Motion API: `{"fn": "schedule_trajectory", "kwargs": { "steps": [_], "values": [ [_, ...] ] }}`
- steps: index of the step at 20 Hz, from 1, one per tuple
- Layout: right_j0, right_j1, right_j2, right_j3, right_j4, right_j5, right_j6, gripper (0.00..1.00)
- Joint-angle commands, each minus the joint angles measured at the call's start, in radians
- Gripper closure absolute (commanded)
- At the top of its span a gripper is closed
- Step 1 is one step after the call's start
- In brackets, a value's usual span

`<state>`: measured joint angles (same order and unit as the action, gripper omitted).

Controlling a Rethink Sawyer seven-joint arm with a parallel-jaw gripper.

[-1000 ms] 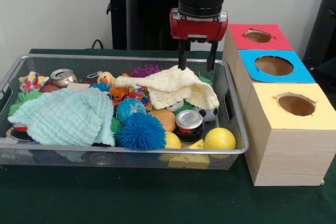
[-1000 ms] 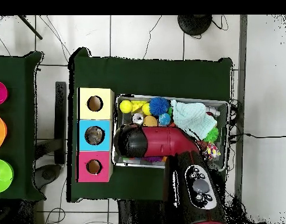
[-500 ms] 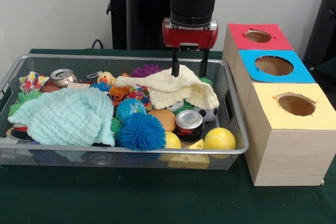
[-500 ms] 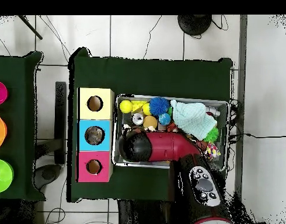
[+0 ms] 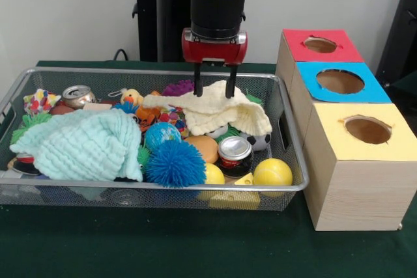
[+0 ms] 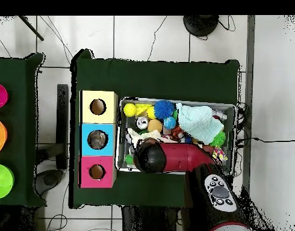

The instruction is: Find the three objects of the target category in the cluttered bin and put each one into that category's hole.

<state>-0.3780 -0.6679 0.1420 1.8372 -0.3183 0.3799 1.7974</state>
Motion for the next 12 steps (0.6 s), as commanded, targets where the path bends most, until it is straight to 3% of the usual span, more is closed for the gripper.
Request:
{"fn": "schedule_trajectory", "kwargs": {
  "steps": [1, 7, 12],
  "values": [
    [-0.026, 0.069, 0.002, 0.022, -0.073, -0.106, 0.061, 0.00],
    [-0.019, 0.079, 0.005, 0.033, -0.076, -0.121, 0.083, 0.00],
    [0.018, 0.131, -0.012, 0.012, -0.074, -0.156, 0.109, 0.00]
  ]
}}
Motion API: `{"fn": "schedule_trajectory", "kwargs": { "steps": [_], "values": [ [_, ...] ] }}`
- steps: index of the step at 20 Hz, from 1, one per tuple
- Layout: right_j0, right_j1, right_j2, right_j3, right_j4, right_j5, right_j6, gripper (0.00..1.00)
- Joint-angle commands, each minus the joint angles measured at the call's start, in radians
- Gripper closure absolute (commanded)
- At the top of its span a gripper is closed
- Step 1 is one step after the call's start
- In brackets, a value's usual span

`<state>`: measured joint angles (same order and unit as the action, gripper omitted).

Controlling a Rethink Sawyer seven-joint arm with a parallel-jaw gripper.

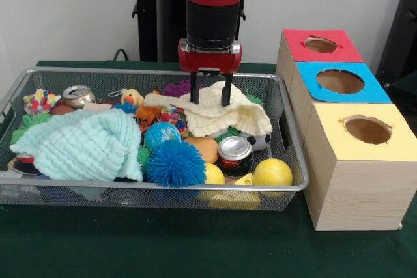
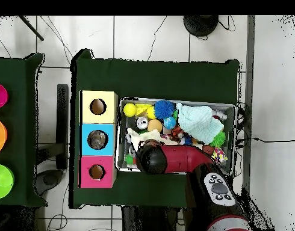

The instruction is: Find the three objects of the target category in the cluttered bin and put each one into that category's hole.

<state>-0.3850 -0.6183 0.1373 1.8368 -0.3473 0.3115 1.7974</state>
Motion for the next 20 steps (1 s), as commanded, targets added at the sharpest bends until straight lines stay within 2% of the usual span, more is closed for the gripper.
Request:
{"fn": "schedule_trajectory", "kwargs": {
  "steps": [1, 5, 12, 13, 20],
  "values": [
    [0.034, 0.093, -0.011, 0.009, -0.043, -0.099, 0.116, 0.00],
    [0.047, 0.117, -0.012, -0.004, -0.030, -0.112, 0.117, 0.00],
    [0.019, 0.084, 0.004, -0.007, -0.025, -0.072, 0.073, 0.00],
    [0.016, 0.078, 0.005, -0.007, -0.023, -0.064, 0.069, 1.00],
    [0.019, -0.013, 0.024, 0.019, 0.014, 0.025, 0.060, 1.00]
  ]
}}
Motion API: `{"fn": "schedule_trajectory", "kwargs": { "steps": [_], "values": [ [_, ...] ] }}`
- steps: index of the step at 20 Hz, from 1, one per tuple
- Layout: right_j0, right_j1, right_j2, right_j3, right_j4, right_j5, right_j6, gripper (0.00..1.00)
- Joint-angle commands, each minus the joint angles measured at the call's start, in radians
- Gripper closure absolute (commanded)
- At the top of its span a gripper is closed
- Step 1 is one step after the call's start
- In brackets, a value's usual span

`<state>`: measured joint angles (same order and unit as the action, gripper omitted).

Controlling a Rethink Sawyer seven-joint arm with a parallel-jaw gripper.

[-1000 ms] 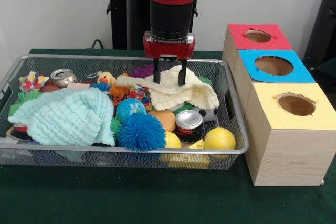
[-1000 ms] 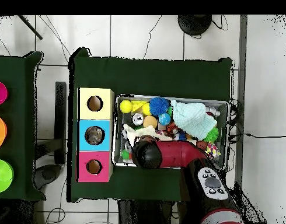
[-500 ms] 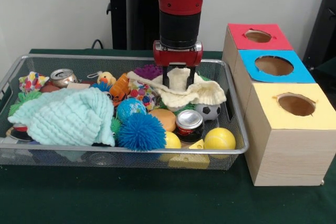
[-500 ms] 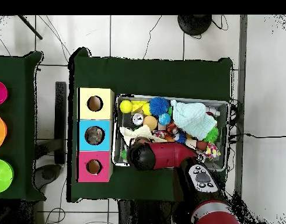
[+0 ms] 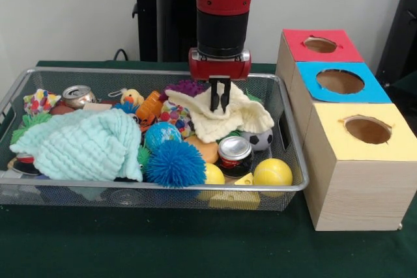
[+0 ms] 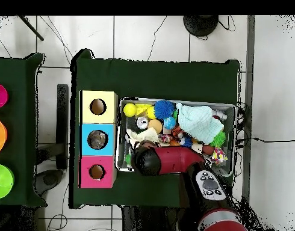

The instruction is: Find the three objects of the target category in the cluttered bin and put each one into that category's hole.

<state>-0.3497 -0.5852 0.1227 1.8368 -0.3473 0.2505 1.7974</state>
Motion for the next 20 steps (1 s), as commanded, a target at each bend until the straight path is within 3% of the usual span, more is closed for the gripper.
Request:
{"fn": "schedule_trajectory", "kwargs": {
  "steps": [1, 7, 13, 20],
  "values": [
    [-0.016, -0.061, 0.045, 0.019, 0.023, 0.106, 0.056, 1.00],
    [-0.013, -0.188, 0.066, 0.042, 0.070, 0.231, 0.039, 1.00],
    [-0.014, -0.361, 0.078, 0.018, 0.134, 0.479, -0.030, 1.00],
    [-0.034, -0.415, 0.090, -0.068, 0.142, 0.649, -0.096, 1.00]
  ]
}}
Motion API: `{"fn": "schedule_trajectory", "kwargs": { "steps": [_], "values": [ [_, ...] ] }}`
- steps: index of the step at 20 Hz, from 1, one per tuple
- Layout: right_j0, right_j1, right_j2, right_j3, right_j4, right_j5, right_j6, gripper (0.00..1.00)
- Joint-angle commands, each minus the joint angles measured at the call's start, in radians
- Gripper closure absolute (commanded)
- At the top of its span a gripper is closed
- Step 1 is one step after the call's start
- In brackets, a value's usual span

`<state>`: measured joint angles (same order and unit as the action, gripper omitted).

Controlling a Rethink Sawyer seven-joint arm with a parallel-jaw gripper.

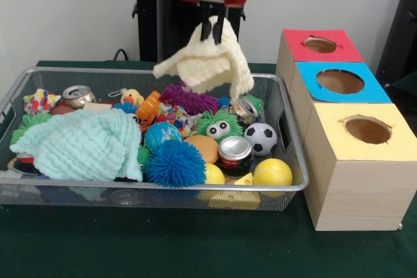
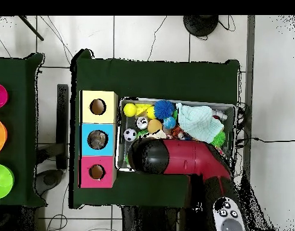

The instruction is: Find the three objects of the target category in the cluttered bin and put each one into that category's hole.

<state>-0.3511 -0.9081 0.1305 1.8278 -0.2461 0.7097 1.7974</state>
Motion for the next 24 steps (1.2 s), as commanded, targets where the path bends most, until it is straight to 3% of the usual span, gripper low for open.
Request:
{"fn": "schedule_trajectory", "kwargs": {
  "steps": [1, 5, 9, 16, 24],
  "values": [
    [-0.037, -0.095, 0.086, -0.079, 0.037, 0.216, -0.108, 1.00],
    [-0.058, -0.098, 0.101, -0.142, 0.020, 0.292, -0.148, 1.00],
    [-0.081, -0.077, 0.116, -0.167, -0.002, 0.292, -0.170, 1.00],
    [-0.106, -0.053, 0.140, -0.169, -0.021, 0.270, -0.169, 1.00],
    [-0.082, -0.055, 0.145, -0.109, -0.014, 0.211, -0.103, 1.00]
  ]
}}
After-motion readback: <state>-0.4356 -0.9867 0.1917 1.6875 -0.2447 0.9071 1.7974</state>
